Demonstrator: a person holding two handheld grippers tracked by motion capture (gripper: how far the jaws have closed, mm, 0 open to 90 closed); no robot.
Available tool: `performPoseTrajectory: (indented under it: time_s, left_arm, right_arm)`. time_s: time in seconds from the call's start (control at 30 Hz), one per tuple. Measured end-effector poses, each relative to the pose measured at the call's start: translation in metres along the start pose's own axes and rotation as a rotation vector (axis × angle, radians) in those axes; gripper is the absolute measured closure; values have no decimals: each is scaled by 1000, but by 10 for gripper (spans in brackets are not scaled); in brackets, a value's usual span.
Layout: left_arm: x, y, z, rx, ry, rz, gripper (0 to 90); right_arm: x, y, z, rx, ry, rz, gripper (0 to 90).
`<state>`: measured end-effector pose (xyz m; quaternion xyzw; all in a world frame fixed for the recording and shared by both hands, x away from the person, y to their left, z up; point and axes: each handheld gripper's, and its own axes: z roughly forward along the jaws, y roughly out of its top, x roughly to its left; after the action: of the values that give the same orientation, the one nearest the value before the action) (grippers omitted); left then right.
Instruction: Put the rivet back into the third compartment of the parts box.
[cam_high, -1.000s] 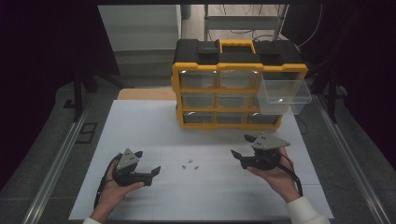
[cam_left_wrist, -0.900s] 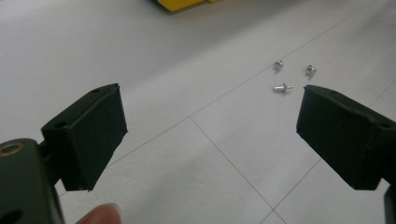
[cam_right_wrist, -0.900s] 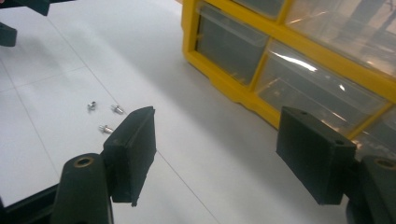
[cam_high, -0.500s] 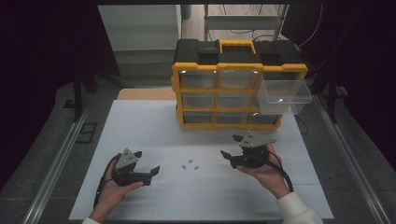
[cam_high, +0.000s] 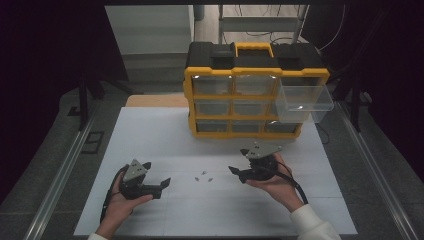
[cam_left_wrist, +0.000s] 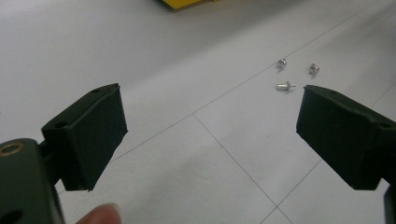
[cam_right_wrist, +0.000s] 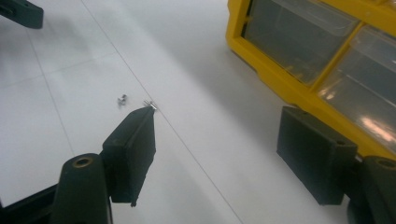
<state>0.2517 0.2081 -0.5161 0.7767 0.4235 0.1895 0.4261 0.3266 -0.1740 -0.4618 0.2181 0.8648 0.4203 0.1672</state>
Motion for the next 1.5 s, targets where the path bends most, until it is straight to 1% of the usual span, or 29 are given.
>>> performPoseTrajectory:
  time_s: [0.23,0.4,0.5,0.73,0.9,1.03,1.2,1.5]
  left_arm:
    - [-1,0,0,0,0,6,90]
    - [-1,0,2,-5,-1,-1,90]
    - [-1,1,2,-4,-1,-2,90]
    - [-1,1,1,-3,1,-1,90]
    - [0,1,2,3,-1,3,90]
    - [-1,1,2,4,-1,6,90]
    - [-2,0,2,2,2,2,90]
    - [-2,0,2,4,2,4,90]
  right_arm:
    - [3,0,6,18,26,-10,290]
    - [5,1,10,27,42,-8,290]
    - [7,2,14,32,56,-5,290]
    - [14,6,24,52,87,-16,289]
    - [15,8,35,72,112,-19,289]
    - [16,11,43,86,132,-4,289]
    - [18,17,53,90,156,-4,289]
    - [26,24,73,145,190,-7,289]
